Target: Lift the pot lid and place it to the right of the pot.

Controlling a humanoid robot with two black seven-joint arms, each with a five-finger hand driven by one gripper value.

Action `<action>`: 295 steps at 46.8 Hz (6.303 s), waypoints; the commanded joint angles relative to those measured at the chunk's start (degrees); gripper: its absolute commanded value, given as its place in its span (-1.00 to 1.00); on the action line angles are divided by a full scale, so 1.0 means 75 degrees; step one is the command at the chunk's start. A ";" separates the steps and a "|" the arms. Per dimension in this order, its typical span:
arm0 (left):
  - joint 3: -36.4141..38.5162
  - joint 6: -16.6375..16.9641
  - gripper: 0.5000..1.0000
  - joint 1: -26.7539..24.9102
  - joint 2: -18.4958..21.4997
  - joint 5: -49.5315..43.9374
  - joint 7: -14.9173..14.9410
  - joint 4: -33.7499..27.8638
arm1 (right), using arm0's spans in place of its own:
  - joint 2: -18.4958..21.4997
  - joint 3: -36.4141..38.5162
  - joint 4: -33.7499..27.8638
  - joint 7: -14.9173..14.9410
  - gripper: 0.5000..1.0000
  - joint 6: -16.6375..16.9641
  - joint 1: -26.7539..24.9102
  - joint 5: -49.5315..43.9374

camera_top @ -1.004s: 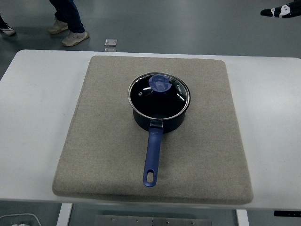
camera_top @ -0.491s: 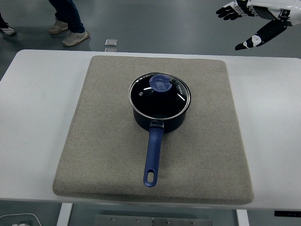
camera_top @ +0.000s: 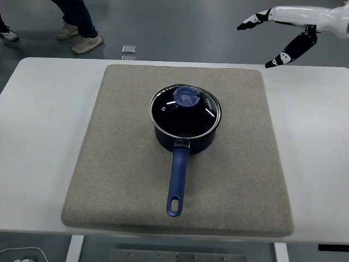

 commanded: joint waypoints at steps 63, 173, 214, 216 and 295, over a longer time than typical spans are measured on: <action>-0.0005 0.0000 1.00 0.0003 0.0000 0.0000 0.0002 0.0000 | 0.0594 0.0018 0.1390 0.0000 0.66 -0.1971 -0.0551 -0.1116; -0.0005 0.0000 1.00 0.0003 0.0000 0.0000 0.0002 0.0000 | 0.2188 -0.0076 0.0395 0.0000 0.64 -0.2592 -0.1078 -0.2580; -0.0005 0.0000 1.00 0.0003 0.0000 0.0000 0.0002 0.0000 | 0.2200 -0.0357 0.0406 0.0000 -0.86 -0.2124 -0.0879 -0.2651; 0.0007 0.0000 1.00 0.0003 0.0000 0.0000 0.0002 0.0000 | 0.2200 -0.0357 0.0406 0.0000 -1.00 -0.2135 -0.0867 -0.2651; 0.0007 0.0000 1.00 0.0003 0.0000 0.0000 0.0002 0.0000 | 0.2176 -0.0463 -0.1316 0.0000 -1.00 -0.1772 -0.0305 -0.2557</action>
